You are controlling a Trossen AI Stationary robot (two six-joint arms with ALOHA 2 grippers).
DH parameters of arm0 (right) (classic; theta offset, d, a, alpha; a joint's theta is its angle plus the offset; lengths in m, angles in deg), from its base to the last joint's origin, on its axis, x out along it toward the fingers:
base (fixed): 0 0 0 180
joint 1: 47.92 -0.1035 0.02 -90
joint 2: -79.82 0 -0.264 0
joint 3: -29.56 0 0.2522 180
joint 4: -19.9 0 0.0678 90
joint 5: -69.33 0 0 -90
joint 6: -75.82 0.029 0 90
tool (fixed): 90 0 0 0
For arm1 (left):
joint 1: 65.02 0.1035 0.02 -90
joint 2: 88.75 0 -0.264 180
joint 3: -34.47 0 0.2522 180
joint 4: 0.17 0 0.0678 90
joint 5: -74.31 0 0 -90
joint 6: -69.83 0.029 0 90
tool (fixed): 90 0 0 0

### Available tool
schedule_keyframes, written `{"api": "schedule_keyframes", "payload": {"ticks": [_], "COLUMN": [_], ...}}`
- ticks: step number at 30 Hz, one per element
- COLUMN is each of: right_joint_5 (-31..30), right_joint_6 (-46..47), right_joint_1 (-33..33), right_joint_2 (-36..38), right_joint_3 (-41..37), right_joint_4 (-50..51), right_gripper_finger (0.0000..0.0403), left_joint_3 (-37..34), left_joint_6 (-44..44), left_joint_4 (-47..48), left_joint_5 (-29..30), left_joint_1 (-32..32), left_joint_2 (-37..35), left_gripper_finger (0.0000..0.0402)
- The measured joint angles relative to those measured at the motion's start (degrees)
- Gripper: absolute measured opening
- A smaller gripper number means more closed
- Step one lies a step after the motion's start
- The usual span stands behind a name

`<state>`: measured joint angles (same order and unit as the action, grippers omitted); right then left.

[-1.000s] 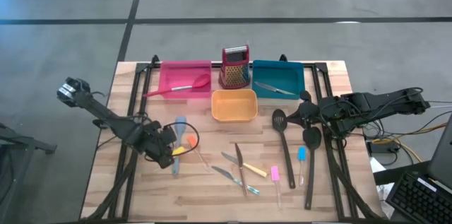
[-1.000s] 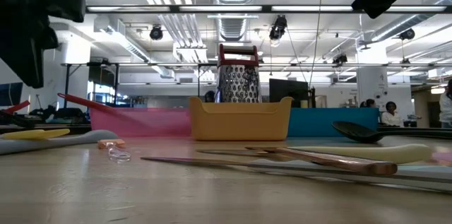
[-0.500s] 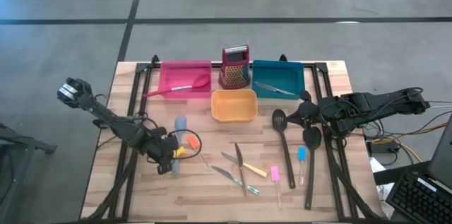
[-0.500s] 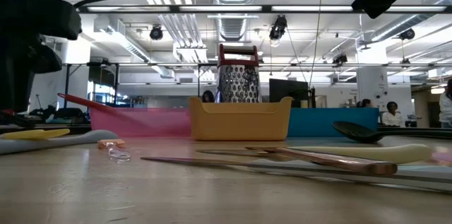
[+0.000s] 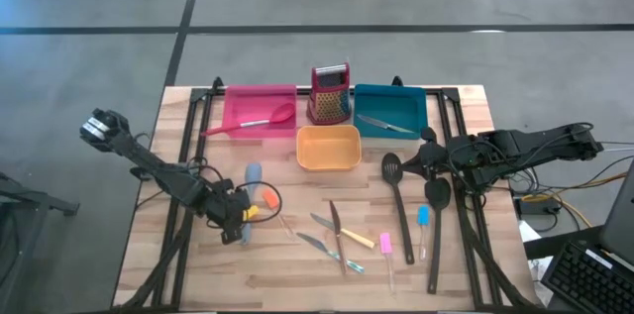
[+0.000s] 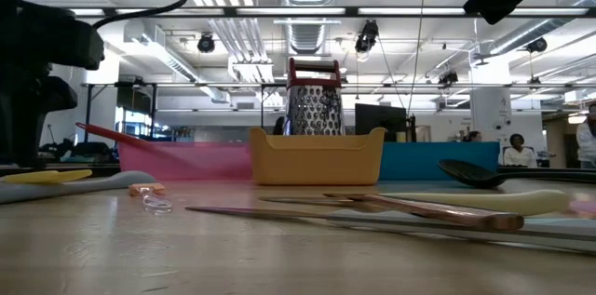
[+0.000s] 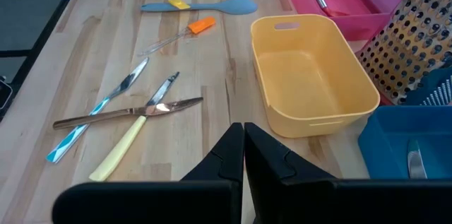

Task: Pick & Place Kitchen Items
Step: Put the yellow spatula into the yellow bin

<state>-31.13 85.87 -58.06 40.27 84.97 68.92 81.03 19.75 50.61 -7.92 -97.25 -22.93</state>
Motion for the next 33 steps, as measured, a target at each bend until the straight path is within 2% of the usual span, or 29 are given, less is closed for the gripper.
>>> {"api": "schedule_keyframes", "payload": {"ticks": [21, 24, 31, 33], "right_joint_5": [-0.02, -0.01, 0.00, -0.01], "right_joint_6": [-0.06, -0.02, -0.02, -0.11], "right_joint_1": [0.02, 0.01, 0.02, 0.01], "right_joint_2": [0.01, 0.01, 0.00, 0.01], "right_joint_3": [0.00, 0.00, 0.00, 0.00], "right_joint_4": [-0.02, -0.02, -0.02, -0.02], "right_gripper_finger": [0.0008, 0.0008, 0.0008, 0.0008], "left_joint_3": [-8.72, -8.71, -8.68, -8.68], "left_joint_6": [-2.35, -2.11, -2.55, -2.54], "left_joint_4": [-9.27, -9.05, -8.53, -8.55], "left_joint_5": [-0.17, 0.05, 0.32, 0.26], "left_joint_1": [0.09, 0.13, 0.30, 0.29], "left_joint_2": [-0.22, -0.17, -0.15, -0.23], "left_gripper_finger": [0.0171, 0.0145, 0.0043, 0.0040]}}
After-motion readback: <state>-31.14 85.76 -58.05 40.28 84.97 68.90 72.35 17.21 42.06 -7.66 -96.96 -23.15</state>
